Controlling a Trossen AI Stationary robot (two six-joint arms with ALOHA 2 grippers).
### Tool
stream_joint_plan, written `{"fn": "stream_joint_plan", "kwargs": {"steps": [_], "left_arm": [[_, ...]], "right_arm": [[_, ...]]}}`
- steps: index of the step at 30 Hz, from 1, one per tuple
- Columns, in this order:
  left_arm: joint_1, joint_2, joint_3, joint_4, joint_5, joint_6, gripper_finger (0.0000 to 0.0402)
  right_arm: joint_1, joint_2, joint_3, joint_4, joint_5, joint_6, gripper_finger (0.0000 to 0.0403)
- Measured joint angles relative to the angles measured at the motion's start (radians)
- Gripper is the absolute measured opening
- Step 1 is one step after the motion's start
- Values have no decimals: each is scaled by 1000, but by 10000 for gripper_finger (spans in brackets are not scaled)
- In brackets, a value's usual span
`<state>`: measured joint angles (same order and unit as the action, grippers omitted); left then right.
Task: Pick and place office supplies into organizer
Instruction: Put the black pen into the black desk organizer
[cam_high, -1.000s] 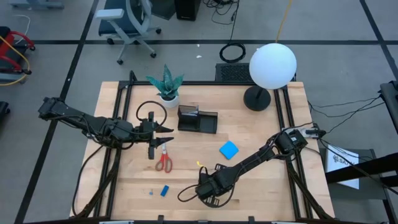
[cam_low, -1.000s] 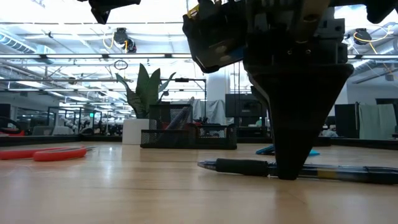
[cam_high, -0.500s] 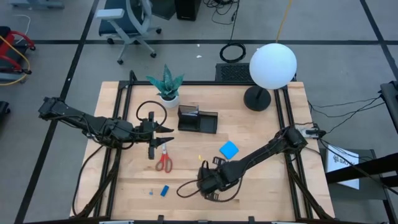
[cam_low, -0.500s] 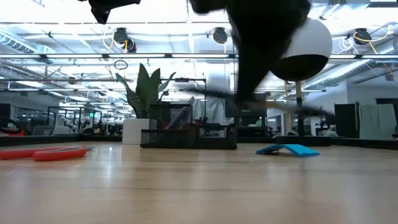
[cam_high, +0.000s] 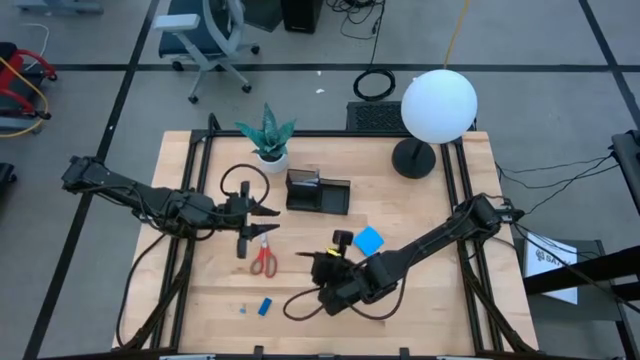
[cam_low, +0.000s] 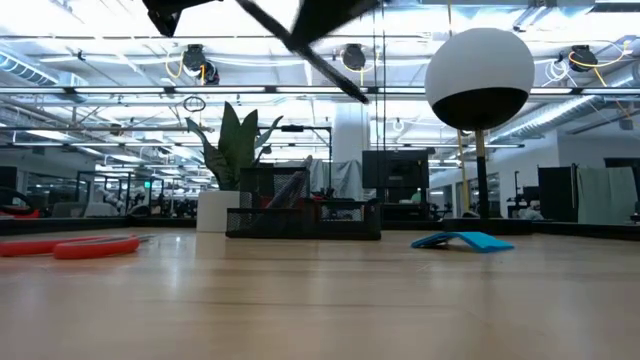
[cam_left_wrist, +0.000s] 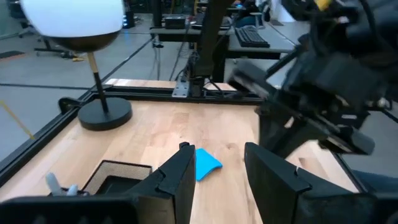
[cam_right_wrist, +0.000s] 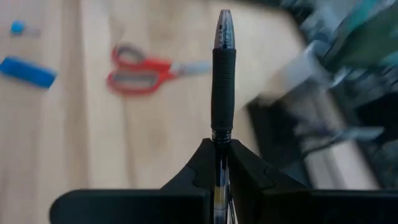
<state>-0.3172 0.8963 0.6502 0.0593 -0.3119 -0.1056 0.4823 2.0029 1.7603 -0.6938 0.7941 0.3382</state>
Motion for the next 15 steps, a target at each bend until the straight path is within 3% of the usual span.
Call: {"fn": "stream_joint_plan", "kwargs": {"steps": [4, 8, 11, 15], "left_arm": [[-4, 0, 0, 2, 8, 34, 145], [-24, 0, 0, 8, 8, 70, 145], [-35, 0, 0, 18, -3, 87, 145], [-43, 0, 0, 24, -27, 97, 145]], "right_arm": [[-16, -8, -47, 212, 91, -157, 14], [-37, -35, -145, 505, 93, -322, 14], [-52, -75, -245, 660, 40, -426, 14], [-66, -162, -388, 844, -17, -444, 14]]}}
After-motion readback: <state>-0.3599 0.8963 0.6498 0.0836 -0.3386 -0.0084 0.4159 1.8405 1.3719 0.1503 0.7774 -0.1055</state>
